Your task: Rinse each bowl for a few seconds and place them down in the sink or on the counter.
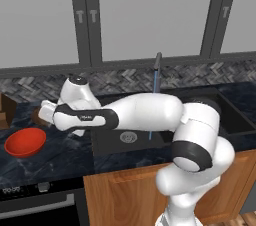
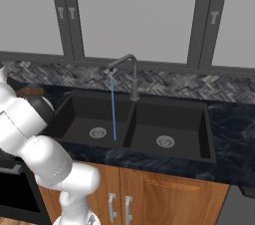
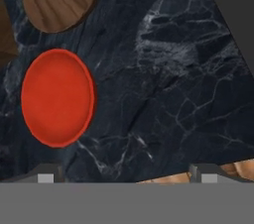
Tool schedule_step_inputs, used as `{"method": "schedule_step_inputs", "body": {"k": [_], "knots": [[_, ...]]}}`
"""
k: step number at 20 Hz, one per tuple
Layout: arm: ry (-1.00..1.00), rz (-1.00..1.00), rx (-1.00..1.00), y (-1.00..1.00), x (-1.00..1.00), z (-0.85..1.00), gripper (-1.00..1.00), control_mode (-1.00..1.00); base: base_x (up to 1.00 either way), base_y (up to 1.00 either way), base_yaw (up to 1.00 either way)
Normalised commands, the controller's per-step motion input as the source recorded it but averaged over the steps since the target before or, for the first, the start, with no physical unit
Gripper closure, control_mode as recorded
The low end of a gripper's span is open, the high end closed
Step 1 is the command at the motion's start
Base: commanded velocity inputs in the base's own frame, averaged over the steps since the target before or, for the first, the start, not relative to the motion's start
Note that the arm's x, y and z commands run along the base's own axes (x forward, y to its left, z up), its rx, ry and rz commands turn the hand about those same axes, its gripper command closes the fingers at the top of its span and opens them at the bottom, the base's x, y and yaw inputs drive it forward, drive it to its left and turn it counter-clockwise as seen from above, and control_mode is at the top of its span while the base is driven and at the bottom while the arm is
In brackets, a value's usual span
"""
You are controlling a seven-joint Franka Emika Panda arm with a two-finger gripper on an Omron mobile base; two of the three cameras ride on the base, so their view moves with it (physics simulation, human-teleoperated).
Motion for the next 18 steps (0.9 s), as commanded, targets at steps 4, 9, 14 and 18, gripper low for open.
{"method": "schedule_step_inputs", "body": {"k": [4, 9, 14, 18], "knots": [[0.05, 0.00, 0.01, 0.01, 0.21, 0.00, -1.00, -1.00, 0.00, 0.00, 0.00], [0.04, 0.00, 0.00, 0.00, 0.19, -0.07, -1.00, -1.00, 0.00, 0.00, 0.00], [-0.01, 0.00, -0.02, 0.08, 0.12, -0.17, -1.00, -1.00, 0.00, 0.00, 0.00], [-0.03, 0.00, -0.03, 0.18, 0.09, -0.16, -1.00, -1.00, 0.00, 0.00, 0.00]]}}
